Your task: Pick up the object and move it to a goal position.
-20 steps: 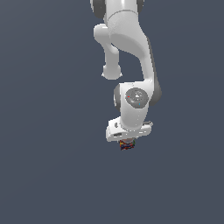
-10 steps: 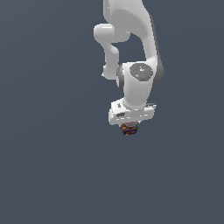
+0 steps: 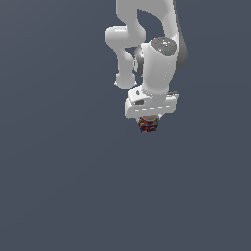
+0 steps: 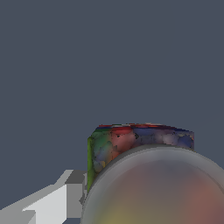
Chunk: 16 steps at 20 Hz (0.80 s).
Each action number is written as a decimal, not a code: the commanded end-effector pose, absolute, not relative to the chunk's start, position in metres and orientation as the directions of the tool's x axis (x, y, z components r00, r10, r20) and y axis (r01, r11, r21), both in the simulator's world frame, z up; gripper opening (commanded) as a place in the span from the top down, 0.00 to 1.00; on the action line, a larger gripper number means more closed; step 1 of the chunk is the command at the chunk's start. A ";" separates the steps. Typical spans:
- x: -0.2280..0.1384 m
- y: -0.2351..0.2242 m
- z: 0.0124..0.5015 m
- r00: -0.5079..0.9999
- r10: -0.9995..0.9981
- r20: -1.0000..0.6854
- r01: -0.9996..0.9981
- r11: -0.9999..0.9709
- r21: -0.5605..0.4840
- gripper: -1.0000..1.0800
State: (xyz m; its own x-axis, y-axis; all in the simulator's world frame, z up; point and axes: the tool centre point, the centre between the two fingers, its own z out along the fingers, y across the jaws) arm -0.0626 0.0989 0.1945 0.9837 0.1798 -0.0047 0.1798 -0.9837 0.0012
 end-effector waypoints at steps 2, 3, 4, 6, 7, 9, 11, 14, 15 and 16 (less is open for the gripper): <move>-0.084 0.104 0.216 0.984 0.180 -0.001 0.180 -0.984 0.002 1.00; -0.090 0.105 0.222 0.984 0.180 -0.001 0.180 -0.984 0.002 1.00; -0.095 0.106 0.227 0.984 0.180 -0.001 0.180 -0.984 0.002 1.00; -0.105 0.109 0.237 0.984 0.180 0.000 0.180 -0.984 0.002 1.00; -0.110 0.110 0.241 0.984 0.180 0.000 0.180 -0.984 0.002 1.00; -0.117 0.112 0.249 0.984 0.180 0.000 0.180 -0.984 0.002 1.00; -0.124 0.114 0.255 0.984 0.180 0.000 0.180 -0.984 0.001 1.00; -0.132 0.115 0.263 0.984 0.180 0.000 0.180 -0.984 0.001 1.00; -0.133 0.116 0.265 0.984 0.180 0.000 0.180 -0.984 0.001 1.00; -0.135 0.116 0.267 0.984 0.180 0.000 0.180 -0.984 0.001 1.00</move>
State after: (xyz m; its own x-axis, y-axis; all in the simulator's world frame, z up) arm -0.1324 0.1156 0.2622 0.9836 0.1801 -0.0029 0.1801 -0.9837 0.0008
